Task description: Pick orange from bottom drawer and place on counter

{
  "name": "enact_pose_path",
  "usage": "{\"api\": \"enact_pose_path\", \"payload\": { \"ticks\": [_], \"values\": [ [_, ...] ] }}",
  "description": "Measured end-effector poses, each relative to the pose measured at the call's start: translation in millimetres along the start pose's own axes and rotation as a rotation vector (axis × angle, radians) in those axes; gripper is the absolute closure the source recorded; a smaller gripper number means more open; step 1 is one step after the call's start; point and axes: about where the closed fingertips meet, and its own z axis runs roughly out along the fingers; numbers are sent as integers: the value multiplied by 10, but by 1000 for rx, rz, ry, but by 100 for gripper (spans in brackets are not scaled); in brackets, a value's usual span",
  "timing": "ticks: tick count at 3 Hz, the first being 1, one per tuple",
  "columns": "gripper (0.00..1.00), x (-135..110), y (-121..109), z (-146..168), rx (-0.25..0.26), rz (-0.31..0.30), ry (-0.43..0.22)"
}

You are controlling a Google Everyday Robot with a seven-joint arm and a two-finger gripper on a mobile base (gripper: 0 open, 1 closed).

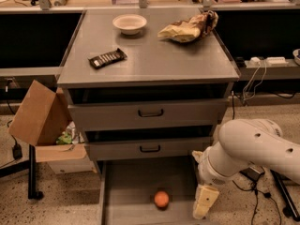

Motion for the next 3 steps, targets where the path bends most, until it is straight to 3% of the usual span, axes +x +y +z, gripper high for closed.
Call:
{"api": "enact_pose_path", "payload": {
  "ticks": [2, 3],
  "values": [
    [0, 388, -168, 1264, -23, -64, -25],
    [0, 468, -231, 1912, -50, -87, -73]
  ]
}}
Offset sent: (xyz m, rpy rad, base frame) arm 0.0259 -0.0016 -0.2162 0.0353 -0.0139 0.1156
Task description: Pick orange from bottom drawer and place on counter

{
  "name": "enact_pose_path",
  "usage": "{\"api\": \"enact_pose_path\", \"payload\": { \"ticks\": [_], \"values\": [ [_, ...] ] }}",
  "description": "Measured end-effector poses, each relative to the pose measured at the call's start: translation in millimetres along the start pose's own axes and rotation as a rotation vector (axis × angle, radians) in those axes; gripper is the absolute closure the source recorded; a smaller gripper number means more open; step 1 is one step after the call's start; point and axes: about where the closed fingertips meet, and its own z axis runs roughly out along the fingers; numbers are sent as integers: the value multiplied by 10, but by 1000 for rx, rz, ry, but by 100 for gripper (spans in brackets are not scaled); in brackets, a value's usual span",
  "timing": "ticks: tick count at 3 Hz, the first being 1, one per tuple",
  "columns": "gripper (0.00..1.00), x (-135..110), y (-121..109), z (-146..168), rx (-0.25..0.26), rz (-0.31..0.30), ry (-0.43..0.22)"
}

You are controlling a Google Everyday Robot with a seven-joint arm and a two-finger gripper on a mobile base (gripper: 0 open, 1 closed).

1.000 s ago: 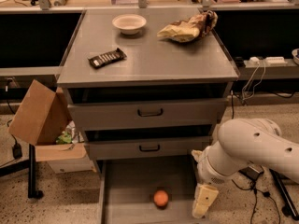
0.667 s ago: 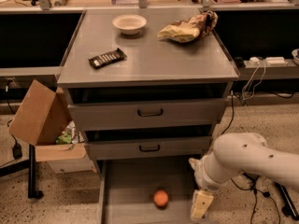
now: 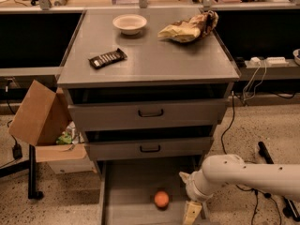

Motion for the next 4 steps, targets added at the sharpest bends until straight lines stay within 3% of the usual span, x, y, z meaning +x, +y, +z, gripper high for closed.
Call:
{"api": "enact_pose_path", "payload": {
  "ticks": [1, 2, 4],
  "values": [
    [0, 40, -100, 552, -36, -5, -68],
    [0, 81, -334, 1138, -100, 31, -154],
    [0, 102, -374, 1281, -89, 40, -156]
  ]
}}
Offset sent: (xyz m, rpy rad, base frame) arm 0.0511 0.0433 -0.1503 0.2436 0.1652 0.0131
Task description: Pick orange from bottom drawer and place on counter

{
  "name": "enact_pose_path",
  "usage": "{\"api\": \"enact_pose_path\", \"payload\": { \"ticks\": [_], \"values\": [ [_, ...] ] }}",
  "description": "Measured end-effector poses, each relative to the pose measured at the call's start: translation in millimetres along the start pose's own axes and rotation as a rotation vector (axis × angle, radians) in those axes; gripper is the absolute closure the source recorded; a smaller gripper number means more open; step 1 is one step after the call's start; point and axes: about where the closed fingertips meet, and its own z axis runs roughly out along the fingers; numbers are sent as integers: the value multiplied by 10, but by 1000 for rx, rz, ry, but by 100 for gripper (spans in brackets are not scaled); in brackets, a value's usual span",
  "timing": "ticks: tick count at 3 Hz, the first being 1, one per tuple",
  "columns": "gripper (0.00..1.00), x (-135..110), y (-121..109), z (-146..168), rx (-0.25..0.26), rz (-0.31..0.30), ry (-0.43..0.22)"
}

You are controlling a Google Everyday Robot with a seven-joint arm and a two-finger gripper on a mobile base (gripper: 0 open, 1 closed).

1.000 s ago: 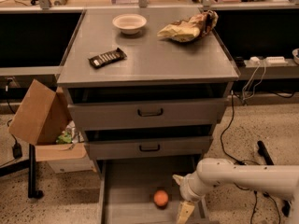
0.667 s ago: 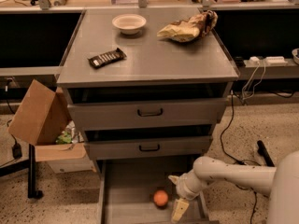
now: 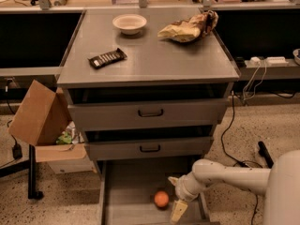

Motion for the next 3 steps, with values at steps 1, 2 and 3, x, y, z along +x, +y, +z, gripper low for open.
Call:
{"api": "enact_pose_path", "payload": {
  "ticks": [1, 2, 3],
  "values": [
    [0, 107, -146, 354, -17, -7, -17],
    [0, 238, -315, 695, -24, -6, -51],
    [0, 312, -452, 966, -31, -8, -83]
  ]
}}
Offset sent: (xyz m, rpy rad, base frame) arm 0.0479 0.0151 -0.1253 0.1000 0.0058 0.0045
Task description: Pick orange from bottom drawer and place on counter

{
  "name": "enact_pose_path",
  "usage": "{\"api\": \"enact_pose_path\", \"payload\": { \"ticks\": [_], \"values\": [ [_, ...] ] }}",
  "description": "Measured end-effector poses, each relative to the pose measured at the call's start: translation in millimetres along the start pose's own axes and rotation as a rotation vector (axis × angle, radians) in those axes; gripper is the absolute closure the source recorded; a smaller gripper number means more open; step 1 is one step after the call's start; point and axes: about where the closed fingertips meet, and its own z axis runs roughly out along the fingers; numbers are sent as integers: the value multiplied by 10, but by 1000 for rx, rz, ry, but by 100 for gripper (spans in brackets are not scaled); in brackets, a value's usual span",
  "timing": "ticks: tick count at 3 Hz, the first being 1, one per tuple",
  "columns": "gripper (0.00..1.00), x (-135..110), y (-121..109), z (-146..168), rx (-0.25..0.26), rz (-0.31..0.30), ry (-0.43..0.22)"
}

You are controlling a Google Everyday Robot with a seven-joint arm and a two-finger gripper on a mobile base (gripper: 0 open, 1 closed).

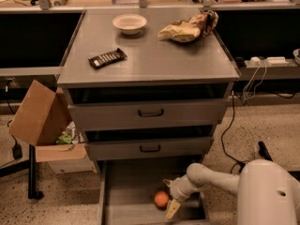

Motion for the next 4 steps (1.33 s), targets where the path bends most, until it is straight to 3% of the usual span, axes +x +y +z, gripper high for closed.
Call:
{"api": "enact_pose_path", "payload": {
  "ticks": [1, 2, 3, 4],
  "values": [
    [0, 57, -116, 224, -9, -2, -24],
    [12, 166, -213, 416, -15, 9, -16],
    [28, 298, -270, 581, -25, 30, -7],
    [51, 407, -305, 691, -35, 45, -9]
  ]
}}
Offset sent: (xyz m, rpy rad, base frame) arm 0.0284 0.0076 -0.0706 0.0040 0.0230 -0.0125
